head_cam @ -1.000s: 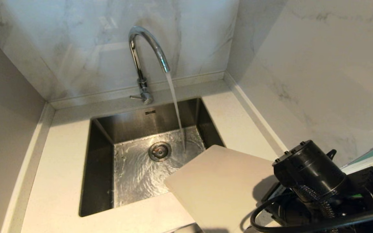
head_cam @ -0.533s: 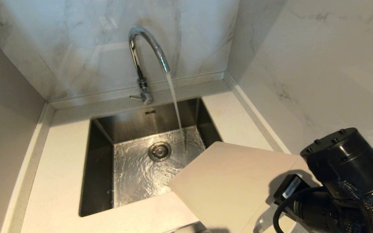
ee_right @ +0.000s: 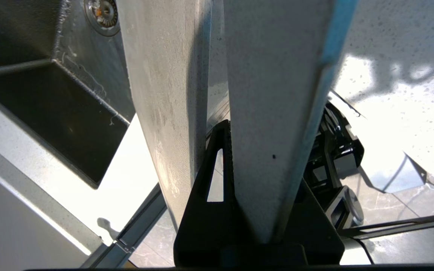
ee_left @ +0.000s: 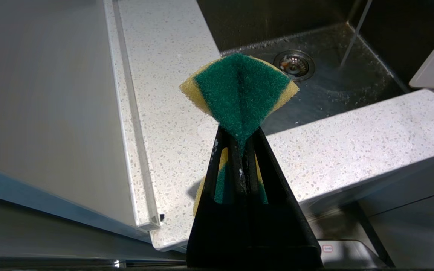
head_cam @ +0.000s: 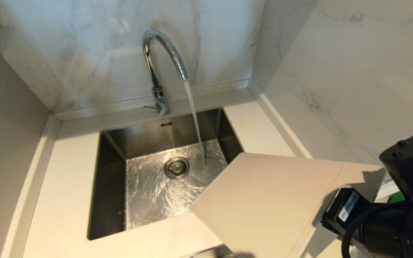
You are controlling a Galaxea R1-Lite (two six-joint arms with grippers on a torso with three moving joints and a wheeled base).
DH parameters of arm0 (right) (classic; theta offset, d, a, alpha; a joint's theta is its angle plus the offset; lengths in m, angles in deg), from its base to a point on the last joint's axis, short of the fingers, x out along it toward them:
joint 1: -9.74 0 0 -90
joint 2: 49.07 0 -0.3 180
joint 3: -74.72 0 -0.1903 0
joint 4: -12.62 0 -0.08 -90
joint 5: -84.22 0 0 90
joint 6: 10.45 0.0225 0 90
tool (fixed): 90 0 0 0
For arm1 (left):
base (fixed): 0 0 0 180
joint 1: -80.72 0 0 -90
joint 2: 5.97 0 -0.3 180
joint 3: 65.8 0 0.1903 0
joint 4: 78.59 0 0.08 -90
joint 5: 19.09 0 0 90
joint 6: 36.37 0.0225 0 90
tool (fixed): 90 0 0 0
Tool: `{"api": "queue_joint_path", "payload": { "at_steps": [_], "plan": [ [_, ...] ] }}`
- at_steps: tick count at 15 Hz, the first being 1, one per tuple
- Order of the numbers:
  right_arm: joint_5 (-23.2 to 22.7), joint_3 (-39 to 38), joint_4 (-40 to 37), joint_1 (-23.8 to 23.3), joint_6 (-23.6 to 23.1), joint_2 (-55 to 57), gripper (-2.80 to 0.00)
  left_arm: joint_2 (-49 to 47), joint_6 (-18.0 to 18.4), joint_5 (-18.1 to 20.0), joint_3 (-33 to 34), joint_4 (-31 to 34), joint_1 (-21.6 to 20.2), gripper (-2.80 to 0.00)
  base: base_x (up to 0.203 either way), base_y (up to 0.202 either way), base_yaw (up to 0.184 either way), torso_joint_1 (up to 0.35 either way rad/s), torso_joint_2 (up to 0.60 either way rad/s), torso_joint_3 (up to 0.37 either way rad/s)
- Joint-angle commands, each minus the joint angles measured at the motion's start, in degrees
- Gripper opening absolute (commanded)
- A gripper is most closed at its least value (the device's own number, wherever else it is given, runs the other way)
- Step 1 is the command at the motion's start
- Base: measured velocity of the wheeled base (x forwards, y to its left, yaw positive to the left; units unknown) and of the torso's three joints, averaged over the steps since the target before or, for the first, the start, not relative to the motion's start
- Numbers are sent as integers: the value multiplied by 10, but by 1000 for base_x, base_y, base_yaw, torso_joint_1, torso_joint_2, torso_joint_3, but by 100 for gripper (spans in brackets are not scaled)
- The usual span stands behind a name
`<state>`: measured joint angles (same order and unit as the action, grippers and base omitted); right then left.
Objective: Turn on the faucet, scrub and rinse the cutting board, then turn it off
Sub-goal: Pick up the cutting board
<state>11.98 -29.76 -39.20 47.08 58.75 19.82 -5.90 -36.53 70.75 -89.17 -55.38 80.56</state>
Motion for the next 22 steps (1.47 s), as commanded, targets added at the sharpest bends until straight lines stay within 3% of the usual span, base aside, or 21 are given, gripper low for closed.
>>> {"api": "queue_joint_path", "payload": {
  "at_steps": [1, 10, 16, 18, 22],
  "plan": [
    [1, 11, -4, 0, 0, -9, -280, 1, 0, 0, 1, 0, 0, -280, 0, 0, 0, 0, 0, 0],
    [2, 77, -4, -14, -29, 9, -280, 1, 0, 0, 1, 0, 0, -280, 0, 0, 0, 0, 0, 0],
    [-5, 104, -6, -32, -127, 23, -280, 1, 0, 0, 1, 0, 0, -280, 0, 0, 0, 0, 0, 0],
    [-26, 136, -35, -49, -134, 35, -280, 1, 0, 0, 1, 0, 0, -280, 0, 0, 0, 0, 0, 0],
    [-114, 225, -94, -102, -149, 86, -280, 1, 0, 0, 1, 0, 0, -280, 0, 0, 0, 0, 0, 0]
  ]
}}
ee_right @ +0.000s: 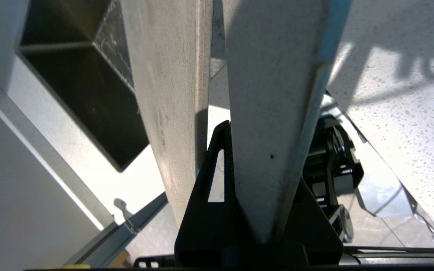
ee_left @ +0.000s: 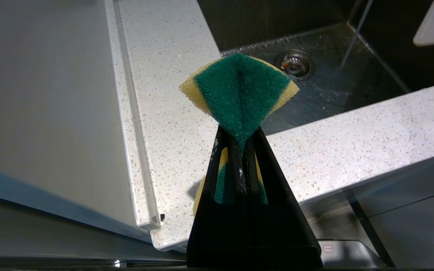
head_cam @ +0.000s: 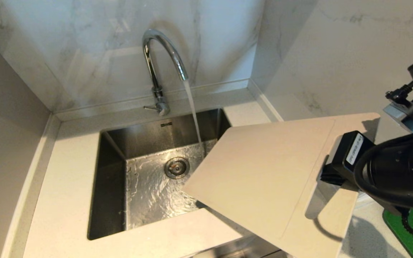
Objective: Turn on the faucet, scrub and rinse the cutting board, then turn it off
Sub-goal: Pick up the cutting board
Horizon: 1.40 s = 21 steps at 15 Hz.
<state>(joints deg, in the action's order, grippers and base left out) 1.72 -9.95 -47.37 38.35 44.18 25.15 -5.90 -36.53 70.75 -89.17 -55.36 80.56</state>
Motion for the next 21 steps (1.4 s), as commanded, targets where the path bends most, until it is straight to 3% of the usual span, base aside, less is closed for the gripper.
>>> {"api": "queue_joint_path", "payload": {
  "at_steps": [1, 4, 6, 8, 11, 17, 19, 21],
  "plan": [
    [-16, 38, -21, -16, -16, 45, -280, 1, 0, 0, 1, 0, 0, -280, 0, 0, 0, 0, 0, 0],
    [-27, 84, -45, -29, -49, 87, -280, 1, 0, 0, 1, 0, 0, -280, 0, 0, 0, 0, 0, 0],
    [-51, 109, -48, -41, -96, 97, -280, 1, 0, 0, 1, 0, 0, -280, 0, 0, 0, 0, 0, 0],
    [-75, 142, -88, -48, -111, 99, -280, 1, 0, 0, 1, 0, 0, -280, 0, 0, 0, 0, 0, 0],
    [-148, 185, -148, -90, -140, 102, -280, 1, 0, 0, 1, 0, 0, -280, 0, 0, 0, 0, 0, 0],
    [-201, 242, -205, -158, -186, 126, -280, 1, 0, 0, 1, 0, 0, -280, 0, 0, 0, 0, 0, 0],
    [-251, 293, -260, -187, -234, 138, -280, 1, 0, 0, 1, 0, 0, -280, 0, 0, 0, 0, 0, 0],
    [-265, 312, -292, -194, -284, 151, -280, 1, 0, 0, 1, 0, 0, -280, 0, 0, 0, 0, 0, 0]
  ]
}}
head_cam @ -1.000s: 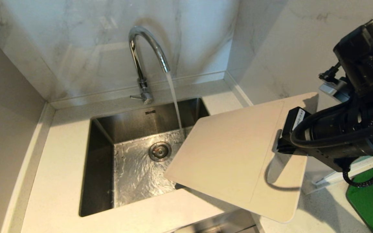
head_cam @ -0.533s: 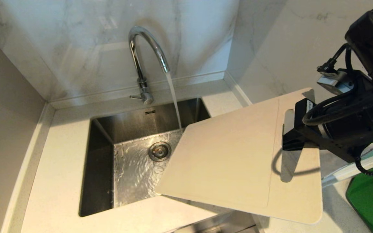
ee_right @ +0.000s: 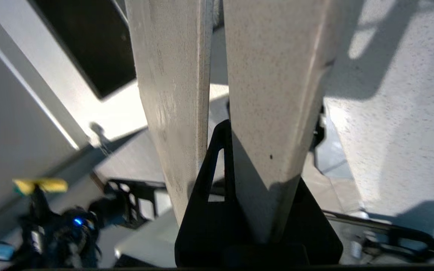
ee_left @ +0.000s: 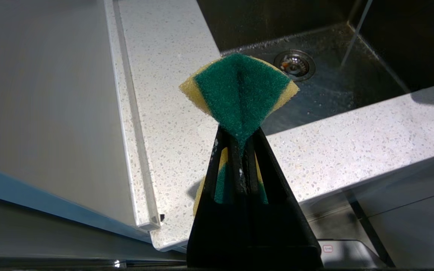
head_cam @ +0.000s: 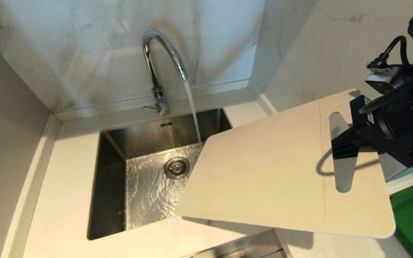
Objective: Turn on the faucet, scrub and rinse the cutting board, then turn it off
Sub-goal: Pick up the cutting board, then scrub the cutting board underwater
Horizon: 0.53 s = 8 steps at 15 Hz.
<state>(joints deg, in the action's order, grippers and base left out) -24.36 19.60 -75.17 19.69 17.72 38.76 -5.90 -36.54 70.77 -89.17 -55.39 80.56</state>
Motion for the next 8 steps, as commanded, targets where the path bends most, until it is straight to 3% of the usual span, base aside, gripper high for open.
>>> {"api": "queue_joint_path", "payload": {
  "at_steps": [1, 4, 8],
  "plan": [
    [-5, 17, -15, -8, -40, 20, -280, 1, 0, 0, 1, 0, 0, -280, 0, 0, 0, 0, 0, 0],
    [-8, 18, -15, -13, -116, 32, -280, 1, 0, 0, 1, 0, 0, -280, 0, 0, 0, 0, 0, 0],
    [-5, 72, -55, -19, -180, 70, -280, 1, 0, 0, 1, 0, 0, -280, 0, 0, 0, 0, 0, 0]
  ]
}}
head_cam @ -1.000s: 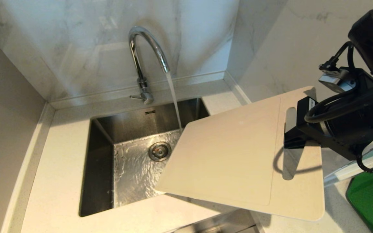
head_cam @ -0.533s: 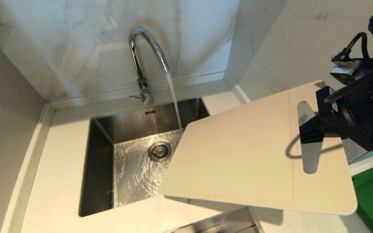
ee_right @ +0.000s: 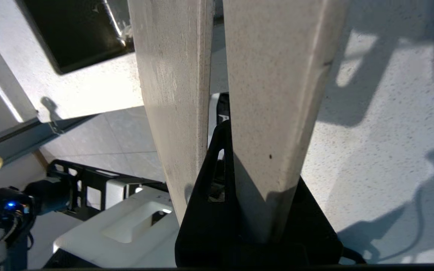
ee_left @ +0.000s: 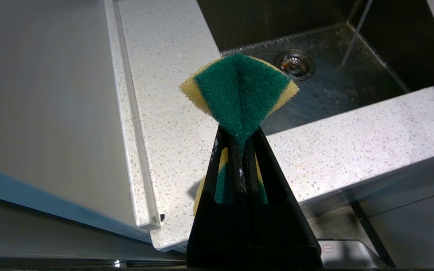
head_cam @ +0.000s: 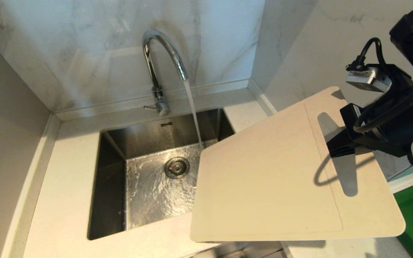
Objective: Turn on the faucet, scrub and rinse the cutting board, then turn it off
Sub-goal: Scrub the cutting board underwater
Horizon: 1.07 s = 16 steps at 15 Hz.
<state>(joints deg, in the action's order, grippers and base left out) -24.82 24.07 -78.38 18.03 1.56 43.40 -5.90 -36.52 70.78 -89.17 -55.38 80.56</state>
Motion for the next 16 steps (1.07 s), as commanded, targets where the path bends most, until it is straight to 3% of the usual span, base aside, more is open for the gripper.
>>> {"api": "queue_joint_path", "payload": {
  "at_steps": [1, 4, 5, 11, 16],
  "plan": [
    [0, 53, -43, -3, -36, 35, -280, 1, 0, 0, 1, 0, 0, -280, 0, 0, 0, 0, 0, 0],
    [2, 78, -64, -3, -112, 54, -280, 1, 0, 0, 1, 0, 0, -280, 0, 0, 0, 0, 0, 0],
    [3, 78, -61, -4, -116, 55, -280, 1, 0, 0, 1, 0, 0, -280, 0, 0, 0, 0, 0, 0],
    [2, 78, -1, -14, -111, 57, -280, 1, 0, 0, 1, 0, 0, -280, 0, 0, 0, 0, 0, 0],
    [2, 79, 84, -14, -64, 77, -280, 1, 0, 0, 1, 0, 0, -280, 0, 0, 0, 0, 0, 0]
  ]
}}
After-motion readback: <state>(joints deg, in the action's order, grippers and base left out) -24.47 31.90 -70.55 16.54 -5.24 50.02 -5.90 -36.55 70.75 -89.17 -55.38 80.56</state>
